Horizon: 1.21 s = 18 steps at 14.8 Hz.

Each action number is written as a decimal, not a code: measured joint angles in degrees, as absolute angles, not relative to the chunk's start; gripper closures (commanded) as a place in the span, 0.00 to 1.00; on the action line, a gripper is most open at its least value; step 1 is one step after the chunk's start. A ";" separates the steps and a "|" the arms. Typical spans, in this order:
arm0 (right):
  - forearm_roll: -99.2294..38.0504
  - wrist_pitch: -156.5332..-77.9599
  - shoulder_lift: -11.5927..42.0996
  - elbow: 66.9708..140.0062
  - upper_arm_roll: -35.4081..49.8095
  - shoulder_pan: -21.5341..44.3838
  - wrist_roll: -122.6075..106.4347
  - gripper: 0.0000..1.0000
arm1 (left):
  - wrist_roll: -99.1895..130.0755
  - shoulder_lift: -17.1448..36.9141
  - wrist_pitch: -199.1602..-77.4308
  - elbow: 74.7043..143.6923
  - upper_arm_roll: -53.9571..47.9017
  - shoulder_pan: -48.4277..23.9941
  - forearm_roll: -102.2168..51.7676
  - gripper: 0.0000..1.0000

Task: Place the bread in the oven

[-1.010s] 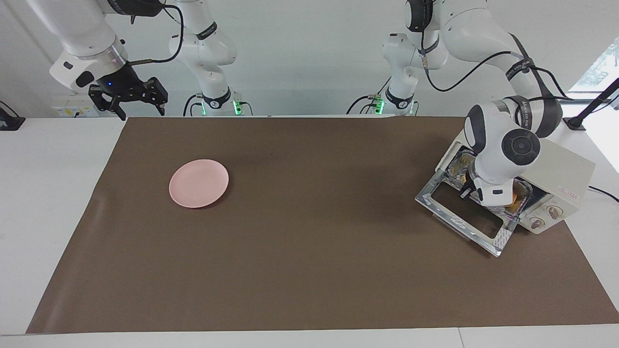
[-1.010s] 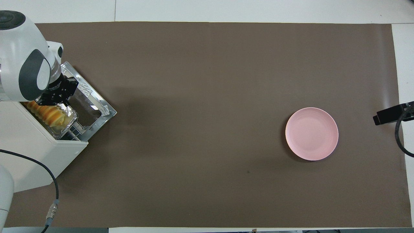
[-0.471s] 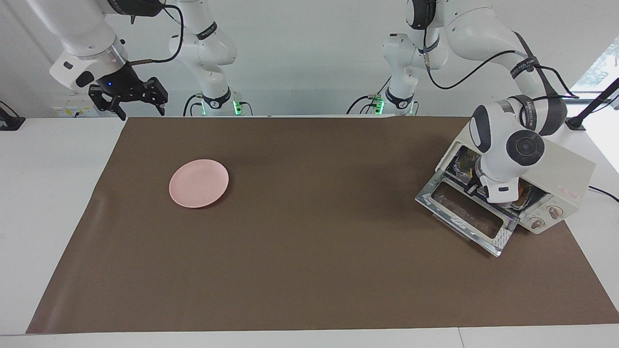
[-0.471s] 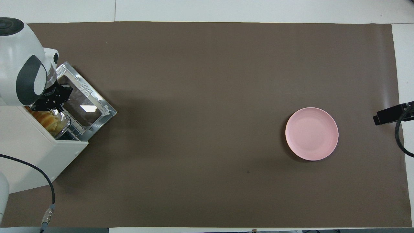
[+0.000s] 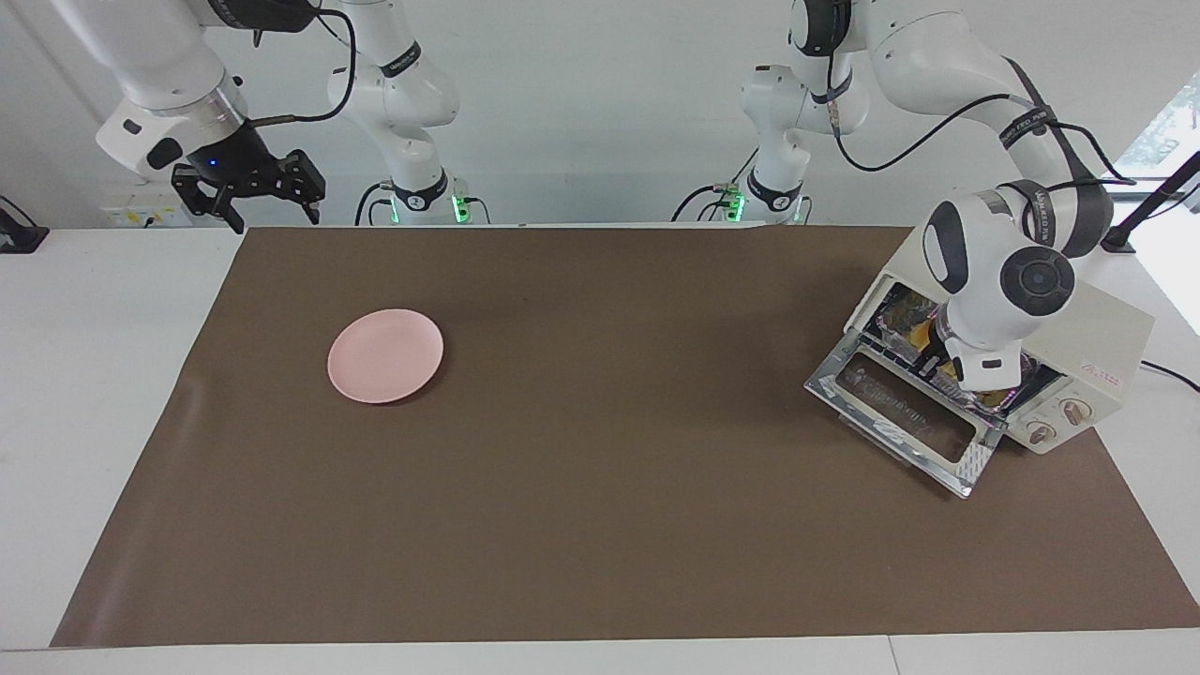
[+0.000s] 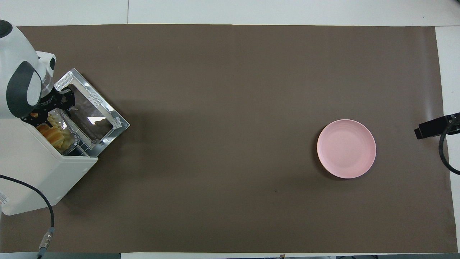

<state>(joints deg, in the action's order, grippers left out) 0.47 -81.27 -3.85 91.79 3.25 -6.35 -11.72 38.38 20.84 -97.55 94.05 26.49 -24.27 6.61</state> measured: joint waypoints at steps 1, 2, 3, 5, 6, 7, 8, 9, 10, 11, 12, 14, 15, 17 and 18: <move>0.47 -81.27 -3.85 91.79 3.25 -6.35 -11.72 0.00 | 38.06 20.82 -99.17 93.98 26.39 -24.28 6.61 0.00; 0.47 -81.27 -3.85 91.79 3.25 -6.35 -11.72 0.00 | 37.51 20.80 -100.88 93.75 26.35 -24.29 6.61 0.00; 0.47 -81.27 -3.85 91.79 3.25 -6.35 -11.72 0.00 | 37.06 20.75 -102.15 93.15 26.35 -24.29 6.61 0.00; 0.47 -81.27 -3.85 91.79 3.25 -6.35 -11.72 0.00 | 36.57 20.57 -102.76 91.01 26.34 -24.29 6.61 0.00; 0.47 -81.27 -3.85 91.79 3.25 -6.35 -11.72 0.00 | 36.53 20.36 -102.76 90.06 26.38 -24.23 6.54 0.00; 0.47 -81.27 -3.85 91.79 3.25 -6.35 -11.72 0.00 | 36.49 20.15 -102.75 89.31 26.42 -24.14 6.26 0.00; 0.47 -81.27 -3.85 91.79 3.25 -6.35 -11.72 0.00 | 36.44 20.01 -102.68 88.58 26.42 -23.93 5.41 0.00; 0.47 -81.27 -3.85 91.79 3.25 -6.35 -11.72 0.00 | 36.15 19.91 -102.35 87.85 26.41 -23.55 4.09 0.00; 0.47 -81.27 -3.85 91.79 3.25 -6.35 -11.72 0.00 | 35.18 19.71 -101.36 87.26 26.42 -23.01 2.84 0.00; 0.47 -81.27 -3.85 91.79 3.25 -6.35 -11.72 0.00 | 33.20 19.31 -100.03 86.83 26.46 -22.44 2.03 0.00; 0.47 -81.27 -3.85 91.79 3.25 -6.35 -11.72 0.00 | 30.60 18.43 -98.52 86.50 26.41 -21.91 1.54 0.00; 0.47 -81.27 -3.85 91.79 3.25 -6.35 -11.72 0.00 | 26.80 15.25 -96.21 86.31 25.53 -20.57 1.22 0.00; 0.47 -81.27 -3.85 91.79 3.25 -6.35 -11.72 0.00 | 25.03 13.26 -94.90 86.29 23.69 -18.74 1.22 0.00; 0.47 -81.26 -3.85 91.79 3.25 -6.35 -11.72 0.00 | 18.52 9.26 -90.26 86.31 18.71 -13.95 1.21 0.00; 0.47 -81.26 -3.85 91.79 3.25 -6.35 -11.72 0.00 | 14.75 7.54 -87.76 86.35 16.45 -11.91 1.21 0.00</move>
<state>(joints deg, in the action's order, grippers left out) 0.47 -81.26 -3.85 91.79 3.25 -6.35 -11.72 14.75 7.54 -87.76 86.35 16.45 -11.91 1.21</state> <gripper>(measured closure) 0.000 0.000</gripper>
